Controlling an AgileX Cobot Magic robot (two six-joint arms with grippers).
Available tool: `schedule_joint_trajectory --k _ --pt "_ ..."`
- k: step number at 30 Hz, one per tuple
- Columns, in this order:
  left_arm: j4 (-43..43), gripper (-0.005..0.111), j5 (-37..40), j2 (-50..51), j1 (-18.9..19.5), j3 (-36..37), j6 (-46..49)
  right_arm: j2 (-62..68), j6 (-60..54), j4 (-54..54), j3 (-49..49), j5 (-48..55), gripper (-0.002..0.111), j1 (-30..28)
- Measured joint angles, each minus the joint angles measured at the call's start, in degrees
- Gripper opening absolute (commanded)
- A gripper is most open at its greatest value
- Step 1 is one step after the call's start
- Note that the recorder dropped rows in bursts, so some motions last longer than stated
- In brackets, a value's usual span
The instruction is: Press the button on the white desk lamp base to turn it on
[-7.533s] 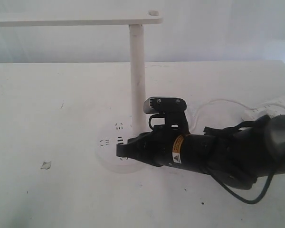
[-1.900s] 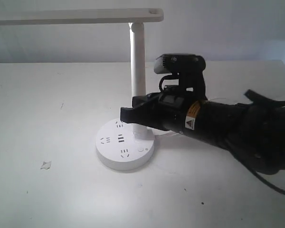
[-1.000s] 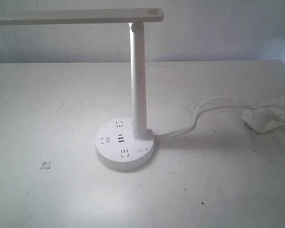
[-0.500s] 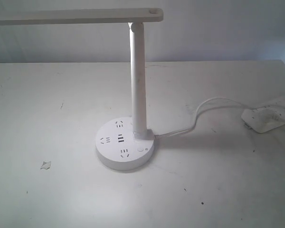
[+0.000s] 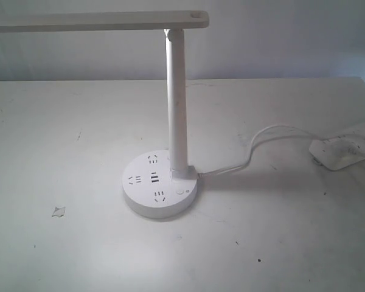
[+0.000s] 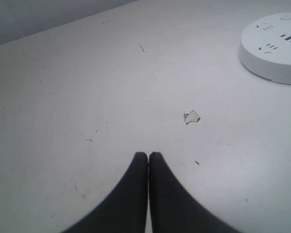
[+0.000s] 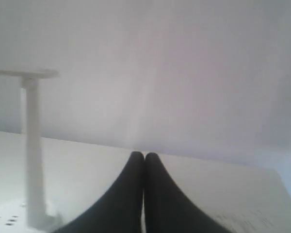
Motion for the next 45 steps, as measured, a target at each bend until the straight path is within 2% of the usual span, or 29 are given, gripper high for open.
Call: schedule_joint_trajectory --k 6,9,12,17,21,31,45 --pt "0.0 0.0 0.0 0.0 0.0 0.0 0.0 0.0 0.0 2.05 2.04 6.57 0.0 -16.78" --pt "0.0 0.0 0.0 0.0 0.0 0.0 0.0 0.0 0.0 5.08 5.46 3.52 0.0 -23.06" --pt "0.0 0.0 0.0 0.0 0.0 0.0 0.0 0.0 0.0 7.8 9.88 -2.63 0.0 -26.3" --pt "0.0 0.0 0.0 0.0 0.0 0.0 0.0 0.0 0.0 9.36 17.82 -11.96 0.0 -27.12" --pt "0.0 0.0 0.0 0.0 0.0 0.0 0.0 0.0 0.0 9.47 21.6 -13.22 0.0 -27.25" --pt "0.0 0.0 0.0 0.0 0.0 0.0 0.0 0.0 -4.13 9.36 21.82 -5.54 0.0 -21.2" --pt "0.0 0.0 0.0 0.0 0.0 0.0 0.0 0.0 -4.14 9.13 22.0 -1.17 0.0 -20.6"
